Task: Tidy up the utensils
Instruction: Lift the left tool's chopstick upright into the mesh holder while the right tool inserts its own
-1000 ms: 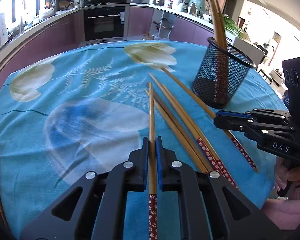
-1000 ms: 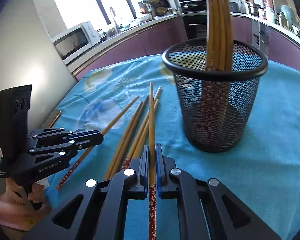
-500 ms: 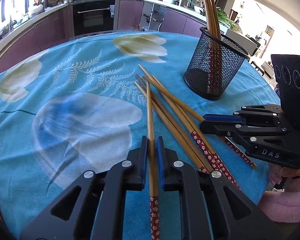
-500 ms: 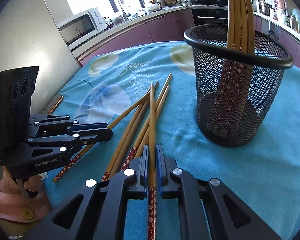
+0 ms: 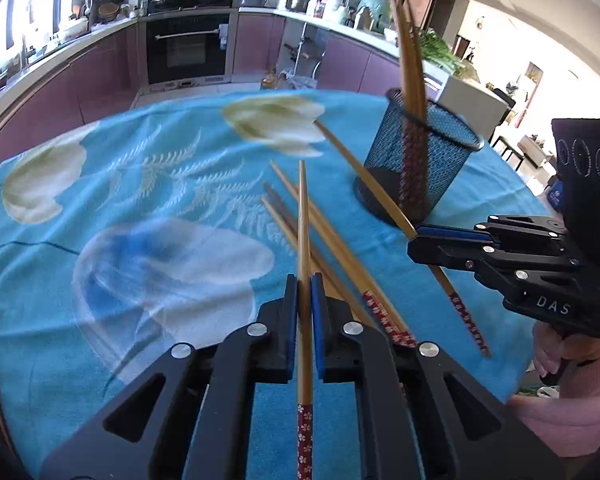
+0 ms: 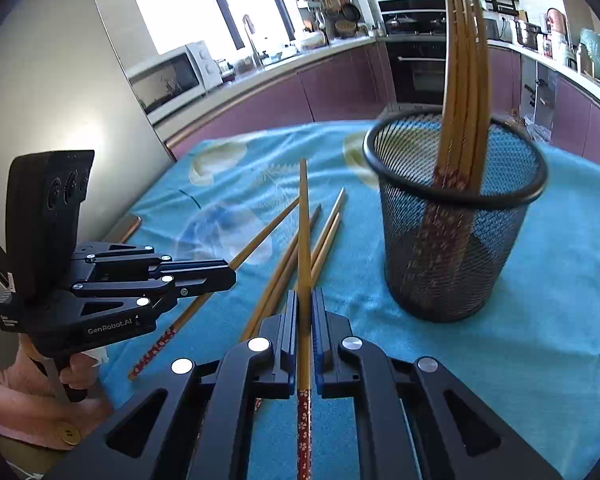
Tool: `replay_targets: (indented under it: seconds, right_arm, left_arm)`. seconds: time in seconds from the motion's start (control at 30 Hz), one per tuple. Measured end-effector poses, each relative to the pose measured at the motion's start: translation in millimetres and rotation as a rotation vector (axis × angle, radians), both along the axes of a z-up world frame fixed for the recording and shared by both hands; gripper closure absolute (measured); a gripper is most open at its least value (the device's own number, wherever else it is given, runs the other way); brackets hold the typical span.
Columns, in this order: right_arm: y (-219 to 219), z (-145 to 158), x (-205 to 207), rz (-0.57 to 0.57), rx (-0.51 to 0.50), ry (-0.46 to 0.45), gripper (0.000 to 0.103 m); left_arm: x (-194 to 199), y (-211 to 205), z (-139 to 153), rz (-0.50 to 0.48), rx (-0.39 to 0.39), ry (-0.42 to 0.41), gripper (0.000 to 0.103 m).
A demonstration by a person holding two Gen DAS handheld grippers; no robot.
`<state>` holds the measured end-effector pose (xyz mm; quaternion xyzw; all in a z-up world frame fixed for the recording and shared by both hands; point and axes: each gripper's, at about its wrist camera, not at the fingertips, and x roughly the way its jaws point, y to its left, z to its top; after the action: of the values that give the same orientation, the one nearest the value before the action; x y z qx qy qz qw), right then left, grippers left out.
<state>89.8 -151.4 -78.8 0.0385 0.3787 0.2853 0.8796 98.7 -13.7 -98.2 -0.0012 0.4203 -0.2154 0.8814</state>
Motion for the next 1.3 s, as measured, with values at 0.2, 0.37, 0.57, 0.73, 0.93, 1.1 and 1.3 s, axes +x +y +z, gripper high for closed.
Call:
replay_targets:
  seconds: [0.2, 0.37, 0.57, 0.73, 0.93, 1.1, 1.3]
  right_arm:
    - [-18.0, 27.1, -10.8, -0.022, 0.042, -0.080, 0.097]
    - [-30.4, 44.2, -18.0, -0.046, 0.075, -0.136, 0.097]
    - [-45.3, 59.6, -21.9, -0.067, 0.102, -0.188, 0.097]
    - [-54.1, 72.7, -21.6, -0.084, 0.115, -0.227, 0.097]
    - [-64.6, 90.6, -18.3, -0.103, 0.123, -0.274, 0.097]
    - [-70.7, 106.6, -15.8, -0.114, 0.116, -0.319, 0.097]
    - [-76.5, 118.1, -11.2, -0.136, 0.113, -0.356, 0.097]
  left_arm:
    - [-6.6, 2.5, 30.7, -0.039, -0.066, -0.055, 0.095]
    - [-13.1, 5.5, 55.5, -0.067, -0.119, -0.097, 0.095]
    - [-18.9, 9.7, 81.3, -0.093, -0.192, -0.136, 0.095]
    - [-15.7, 10.8, 98.8, -0.085, -0.231, -0.180, 0.096]
    - [-5.5, 1.8, 117.9, -0.097, -0.266, -0.235, 0.096]
    - [4.8, -11.2, 136.9, -0.117, -0.287, -0.280, 0.096]
    - [13.6, -25.5, 157.6, -0.139, -0.306, -0.333, 0.096]
